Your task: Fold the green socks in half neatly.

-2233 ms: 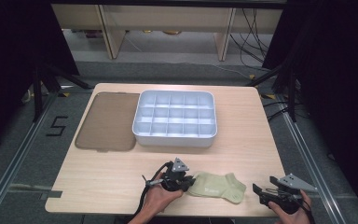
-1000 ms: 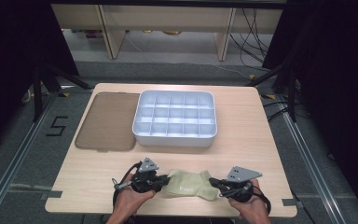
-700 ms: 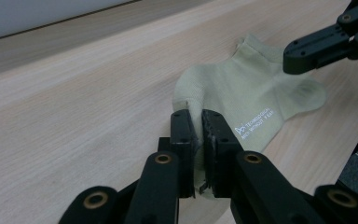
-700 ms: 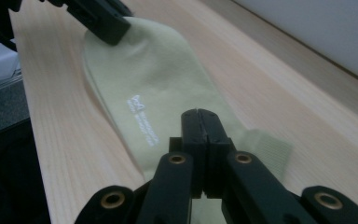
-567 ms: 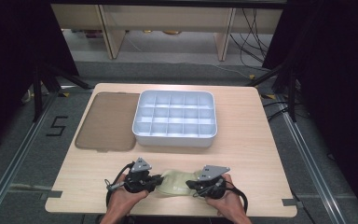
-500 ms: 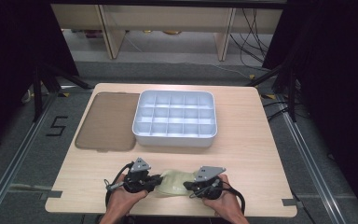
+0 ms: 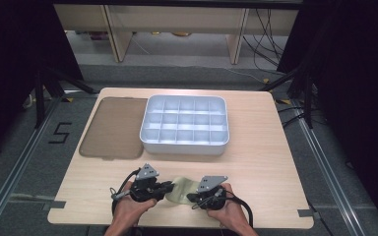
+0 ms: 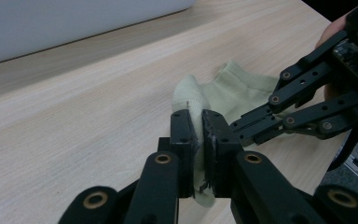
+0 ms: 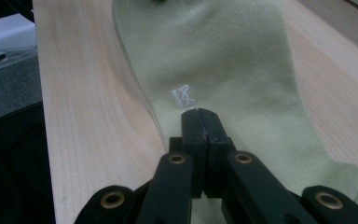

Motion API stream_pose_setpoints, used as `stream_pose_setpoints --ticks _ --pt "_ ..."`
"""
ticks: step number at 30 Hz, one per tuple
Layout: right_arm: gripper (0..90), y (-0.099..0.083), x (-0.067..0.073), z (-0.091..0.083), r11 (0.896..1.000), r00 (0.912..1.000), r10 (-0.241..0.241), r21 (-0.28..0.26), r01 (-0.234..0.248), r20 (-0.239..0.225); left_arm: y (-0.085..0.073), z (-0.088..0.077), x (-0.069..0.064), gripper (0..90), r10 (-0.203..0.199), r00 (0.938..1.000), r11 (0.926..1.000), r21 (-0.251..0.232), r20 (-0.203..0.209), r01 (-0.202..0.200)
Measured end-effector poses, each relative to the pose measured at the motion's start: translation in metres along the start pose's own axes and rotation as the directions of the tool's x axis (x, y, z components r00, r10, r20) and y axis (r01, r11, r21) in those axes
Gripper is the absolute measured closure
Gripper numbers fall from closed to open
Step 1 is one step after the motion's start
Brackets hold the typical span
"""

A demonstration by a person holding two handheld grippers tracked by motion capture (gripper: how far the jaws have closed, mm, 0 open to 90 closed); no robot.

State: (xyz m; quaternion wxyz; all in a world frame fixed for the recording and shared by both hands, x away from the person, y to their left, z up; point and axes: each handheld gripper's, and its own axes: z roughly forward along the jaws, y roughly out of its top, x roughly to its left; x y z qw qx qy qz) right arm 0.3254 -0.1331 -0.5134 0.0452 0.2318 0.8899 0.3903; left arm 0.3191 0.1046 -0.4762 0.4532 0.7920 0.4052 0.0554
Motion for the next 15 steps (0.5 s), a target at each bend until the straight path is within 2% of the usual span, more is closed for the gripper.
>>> stream_pose_setpoints --ticks 1,4,5,8,9,10,13,14,15 --pt "90.0 0.0 -0.003 0.0 1.0 1.0 -0.009 -0.008 0.009 0.001 0.0 -0.001 0.001 82.7 0.009 1.0 0.9999 0.012 0.001 -0.009" --pt "90.0 0.003 -0.011 -0.006 0.999 0.9997 0.001 -0.035 0.0 0.025 0.0 0.0 0.001 82.6 -0.011 0.9999 0.9999 0.006 0.004 0.011" --pt "90.0 0.005 -0.015 -0.008 0.999 0.9989 0.021 -0.044 -0.019 0.042 0.0 0.0 0.001 82.7 -0.012 0.9999 0.9999 0.006 0.005 0.012" --pt "90.0 0.007 -0.027 -0.012 0.998 0.9955 0.04 -0.044 -0.036 0.086 0.001 0.001 -0.001 82.6 -0.012 0.9999 0.9999 -0.002 0.011 0.012" --pt "90.0 0.007 -0.031 -0.012 0.998 0.9941 0.056 -0.041 -0.052 0.093 0.002 -0.001 -0.001 82.6 0.007 0.9999 0.9999 0.015 0.008 -0.007" --pt "90.0 0.008 -0.037 -0.011 0.998 0.9913 0.065 -0.03 -0.062 0.115 0.004 -0.001 -0.004 82.5 -0.007 0.9999 1.0 -0.004 0.014 0.007" --pt "90.0 0.008 -0.041 -0.007 0.998 0.99 0.059 -0.002 -0.059 0.128 0.005 -0.001 -0.005 82.5 0.001 0.9996 1.0 -0.008 0.028 0.0" --pt "90.0 0.007 -0.042 -0.004 0.998 0.9898 0.065 0.01 -0.067 0.127 0.006 0.0 -0.007 82.5 -0.009 0.9996 0.9997 -0.02 0.026 0.01" --pt "90.0 0.007 -0.042 -0.001 0.997 0.9895 0.081 -0.015 -0.08 0.12 0.007 0.0 -0.007 82.5 -0.005 0.9994 0.9999 -0.016 0.034 0.006"
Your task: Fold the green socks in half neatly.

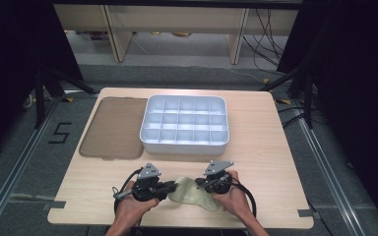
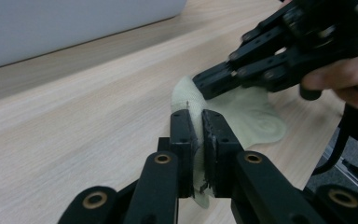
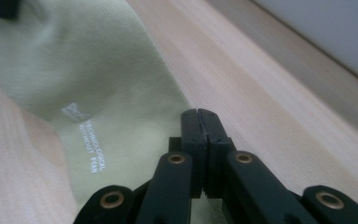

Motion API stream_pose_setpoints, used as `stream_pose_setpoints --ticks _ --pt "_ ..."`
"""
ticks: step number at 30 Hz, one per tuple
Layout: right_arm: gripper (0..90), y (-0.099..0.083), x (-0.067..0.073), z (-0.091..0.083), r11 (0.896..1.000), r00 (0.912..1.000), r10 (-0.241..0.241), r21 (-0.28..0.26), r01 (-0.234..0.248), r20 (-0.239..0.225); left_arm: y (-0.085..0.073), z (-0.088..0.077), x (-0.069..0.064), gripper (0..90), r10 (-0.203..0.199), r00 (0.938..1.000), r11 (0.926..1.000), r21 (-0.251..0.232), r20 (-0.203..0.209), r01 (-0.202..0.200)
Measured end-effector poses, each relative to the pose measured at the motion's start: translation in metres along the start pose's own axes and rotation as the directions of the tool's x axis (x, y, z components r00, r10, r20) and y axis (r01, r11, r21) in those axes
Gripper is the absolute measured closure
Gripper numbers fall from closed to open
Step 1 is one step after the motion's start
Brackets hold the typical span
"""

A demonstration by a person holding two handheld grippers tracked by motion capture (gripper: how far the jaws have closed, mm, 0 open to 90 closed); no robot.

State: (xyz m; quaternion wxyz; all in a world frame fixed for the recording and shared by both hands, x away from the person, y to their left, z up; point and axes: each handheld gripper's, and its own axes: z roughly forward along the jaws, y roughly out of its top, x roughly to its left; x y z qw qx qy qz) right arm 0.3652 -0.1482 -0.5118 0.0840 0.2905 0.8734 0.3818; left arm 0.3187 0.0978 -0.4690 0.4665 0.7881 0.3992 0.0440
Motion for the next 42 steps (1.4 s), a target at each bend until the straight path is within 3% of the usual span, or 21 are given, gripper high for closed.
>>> stream_pose_setpoints --ticks 2,8,13,15,19,20,22,25,26,28,31,33,35,36,42 --pt "90.0 0.004 0.0 0.001 1.0 1.0 -0.004 0.019 0.004 -0.007 0.002 0.002 -0.002 82.5 0.009 0.9999 0.9999 -0.006 0.007 -0.009" --pt "90.0 0.01 0.004 0.013 1.0 0.9993 -0.004 -0.001 0.004 -0.036 0.006 0.007 -0.005 82.5 0.012 0.9999 0.9999 -0.011 -0.002 -0.012" --pt "88.6 0.012 0.0 0.011 0.999 0.9983 0.029 -0.013 -0.03 -0.05 0.004 0.007 -0.001 82.5 0.0 1.0 1.0 -0.008 -0.004 0.0" --pt "88.6 0.012 -0.004 0.004 0.998 0.9977 0.045 -0.043 -0.047 -0.051 0.004 0.007 -0.002 82.5 -0.002 1.0 0.9999 -0.01 -0.008 0.002" --pt "89.1 0.009 -0.014 -0.026 0.998 0.9997 0.023 -0.052 -0.023 0.006 0.004 0.008 -0.003 82.4 0.005 1.0 1.0 -0.002 -0.008 -0.005" --pt "89.1 0.009 -0.014 -0.026 0.998 0.9997 0.023 -0.052 -0.023 0.006 0.004 0.008 -0.003 82.4 0.005 1.0 1.0 -0.001 -0.008 -0.005" --pt "89.5 0.003 -0.016 -0.035 0.999 0.9996 0.023 -0.047 -0.023 0.017 0.004 0.009 -0.004 82.4 0.002 0.9999 1.0 -0.006 -0.014 -0.002" --pt "89.9 -0.009 -0.016 -0.043 1.0 0.9996 0.02 0.003 -0.02 0.02 0.005 0.01 -0.004 82.3 0.015 0.9999 0.9998 0.012 -0.005 -0.015" --pt "89.9 -0.009 -0.016 -0.043 1.0 0.9996 0.02 0.003 -0.02 0.02 0.005 0.011 -0.006 82.3 -0.002 1.0 1.0 -0.003 -0.009 0.002" --pt "90.0 -0.014 -0.015 -0.041 1.0 0.9996 0.01 0.001 -0.01 0.027 0.007 0.013 -0.007 82.3 0.001 1.0 1.0 0.0 -0.005 -0.001" --pt "90.0 -0.019 -0.017 -0.038 0.999 0.9998 0.006 0.047 -0.007 0.021 0.009 0.017 -0.01 82.2 0.008 1.0 0.9999 0.007 0.001 -0.008" --pt "90.0 -0.019 -0.018 -0.034 0.999 0.9997 0.019 0.027 -0.02 0.013 0.011 0.022 -0.012 82.2 0.004 0.9999 1.0 0.0 0.012 -0.004" --pt "90.0 -0.019 -0.02 -0.034 0.999 0.9997 0.023 0.042 -0.023 0.004 0.012 0.027 -0.013 82.1 0.0 0.9999 1.0 0.001 0.01 0.0" --pt "90.0 -0.019 -0.021 -0.033 0.999 0.9991 0.043 0.025 -0.043 -0.004 0.013 0.028 -0.013 82.1 0.008 0.9999 0.9999 0.015 0.011 -0.008" --pt "90.0 -0.021 -0.023 -0.033 0.998 0.998 0.06 0.02 -0.06 -0.02 0.014 0.045 -0.019 81.5 0.009 0.9993 0.9992 0.038 0.035 -0.01"
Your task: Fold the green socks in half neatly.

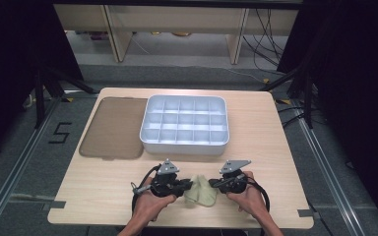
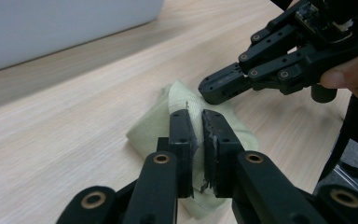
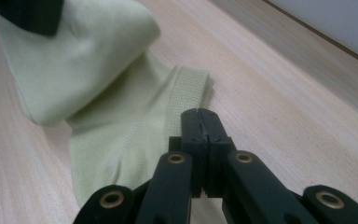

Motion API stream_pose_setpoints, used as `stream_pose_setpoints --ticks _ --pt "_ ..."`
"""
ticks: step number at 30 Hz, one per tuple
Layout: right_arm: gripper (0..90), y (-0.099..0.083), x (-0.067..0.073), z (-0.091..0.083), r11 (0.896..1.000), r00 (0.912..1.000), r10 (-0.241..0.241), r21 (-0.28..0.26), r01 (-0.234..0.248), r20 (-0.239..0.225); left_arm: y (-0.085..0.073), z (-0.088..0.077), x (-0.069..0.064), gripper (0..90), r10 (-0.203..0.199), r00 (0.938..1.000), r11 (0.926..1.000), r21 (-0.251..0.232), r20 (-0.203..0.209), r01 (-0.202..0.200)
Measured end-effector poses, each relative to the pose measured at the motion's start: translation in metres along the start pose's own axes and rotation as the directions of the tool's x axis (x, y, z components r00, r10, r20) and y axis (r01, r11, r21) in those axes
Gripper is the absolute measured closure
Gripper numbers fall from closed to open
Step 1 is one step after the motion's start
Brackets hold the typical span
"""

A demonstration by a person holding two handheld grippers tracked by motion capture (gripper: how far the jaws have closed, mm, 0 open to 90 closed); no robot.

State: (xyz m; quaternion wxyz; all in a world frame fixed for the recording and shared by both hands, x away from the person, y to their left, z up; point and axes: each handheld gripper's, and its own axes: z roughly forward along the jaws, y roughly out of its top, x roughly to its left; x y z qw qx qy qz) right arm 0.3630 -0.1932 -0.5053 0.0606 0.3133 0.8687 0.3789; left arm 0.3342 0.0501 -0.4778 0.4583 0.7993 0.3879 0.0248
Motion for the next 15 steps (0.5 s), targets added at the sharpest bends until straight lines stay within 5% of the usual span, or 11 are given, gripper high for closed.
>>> stream_pose_setpoints --ticks 6,9,15 --pt "90.0 -0.001 -0.003 -0.001 1.0 0.9999 -0.011 0.001 0.011 -0.005 0.0 0.014 -0.002 80.8 0.029 0.9995 0.9984 0.047 0.01 -0.03" --pt "89.5 -0.002 -0.004 -0.001 1.0 0.9999 0.006 0.002 -0.006 -0.016 -0.001 0.018 -0.003 80.0 -0.006 1.0 0.9993 0.036 0.005 0.006" --pt "88.6 -0.002 -0.004 -0.001 1.0 0.9998 0.008 -0.001 -0.008 -0.016 0.0 0.024 -0.004 77.8 -0.014 0.9998 0.9992 0.038 0.015 0.014"
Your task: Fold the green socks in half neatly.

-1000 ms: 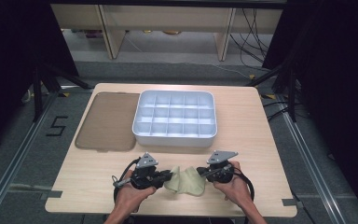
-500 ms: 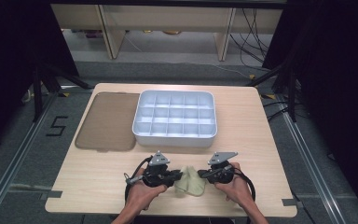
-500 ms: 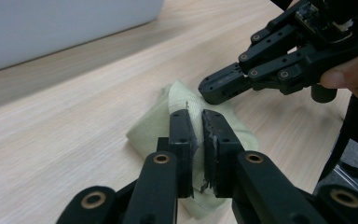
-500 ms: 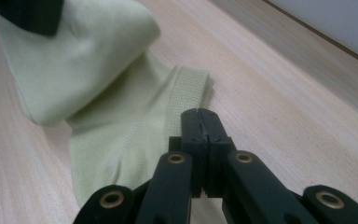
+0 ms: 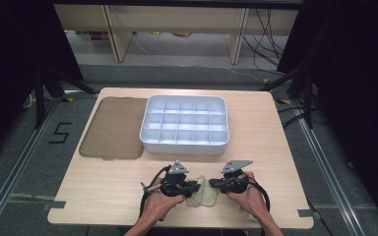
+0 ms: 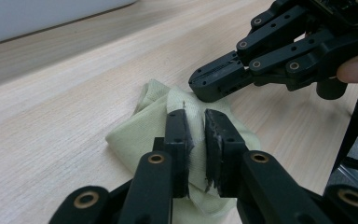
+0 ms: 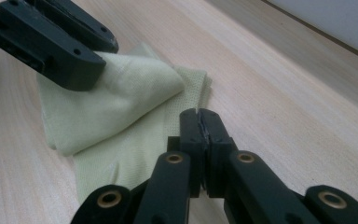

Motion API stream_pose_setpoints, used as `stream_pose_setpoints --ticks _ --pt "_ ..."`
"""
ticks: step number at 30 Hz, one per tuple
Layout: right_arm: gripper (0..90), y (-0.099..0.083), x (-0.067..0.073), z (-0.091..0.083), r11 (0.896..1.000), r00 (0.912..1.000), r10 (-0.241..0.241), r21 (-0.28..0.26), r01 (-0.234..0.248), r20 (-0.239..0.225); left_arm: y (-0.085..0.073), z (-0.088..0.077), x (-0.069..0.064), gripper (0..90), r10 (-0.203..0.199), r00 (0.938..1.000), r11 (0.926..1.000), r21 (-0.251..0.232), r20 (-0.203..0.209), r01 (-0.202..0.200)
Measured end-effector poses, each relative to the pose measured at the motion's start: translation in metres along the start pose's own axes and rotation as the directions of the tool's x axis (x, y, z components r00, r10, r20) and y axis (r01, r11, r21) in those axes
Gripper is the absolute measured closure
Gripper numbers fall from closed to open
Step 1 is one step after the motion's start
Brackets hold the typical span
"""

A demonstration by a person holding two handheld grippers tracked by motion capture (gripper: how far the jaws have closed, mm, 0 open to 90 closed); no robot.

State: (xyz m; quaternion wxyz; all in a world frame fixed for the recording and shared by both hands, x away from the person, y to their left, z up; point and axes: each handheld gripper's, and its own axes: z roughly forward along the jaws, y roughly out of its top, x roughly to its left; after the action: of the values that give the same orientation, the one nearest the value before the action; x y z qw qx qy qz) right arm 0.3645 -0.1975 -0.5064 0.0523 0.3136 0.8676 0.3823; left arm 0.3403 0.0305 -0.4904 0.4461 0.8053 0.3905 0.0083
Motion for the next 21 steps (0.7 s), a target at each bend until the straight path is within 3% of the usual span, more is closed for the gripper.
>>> stream_pose_setpoints --ticks 1,8,14,16,19,21 --pt "88.2 0.0 0.0 0.0 1.0 1.0 0.0 -0.001 0.0 0.003 0.0 0.0 0.0 77.3 0.012 0.9999 0.9999 0.012 -0.008 -0.012" --pt "86.6 0.0 -0.001 0.0 1.0 0.9999 0.014 -0.002 -0.014 -0.001 0.0 0.001 0.0 73.1 -0.005 0.9999 0.9999 0.009 0.015 0.005" --pt "83.5 0.0 -0.002 0.0 1.0 0.9997 0.025 -0.005 -0.025 0.0 0.005 -0.002 0.0 55.8 -0.018 0.9966 0.9992 0.037 0.081 0.015" --pt "82.0 -0.001 -0.002 -0.001 0.999 0.9993 0.036 -0.012 -0.036 0.013 0.007 -0.005 0.0 50.7 -0.018 0.995 0.9996 0.026 0.099 0.015" --pt "81.4 0.0 -0.003 -0.002 0.999 0.9988 0.049 -0.009 -0.049 0.001 0.01 -0.013 0.001 49.0 -0.032 0.9937 0.9995 0.0 0.108 0.032" --pt "81.0 0.0 -0.003 -0.005 0.998 0.998 0.062 -0.017 -0.062 -0.011 0.01 -0.021 0.002 51.3 -0.02 0.9936 0.9997 -0.015 0.111 0.022"
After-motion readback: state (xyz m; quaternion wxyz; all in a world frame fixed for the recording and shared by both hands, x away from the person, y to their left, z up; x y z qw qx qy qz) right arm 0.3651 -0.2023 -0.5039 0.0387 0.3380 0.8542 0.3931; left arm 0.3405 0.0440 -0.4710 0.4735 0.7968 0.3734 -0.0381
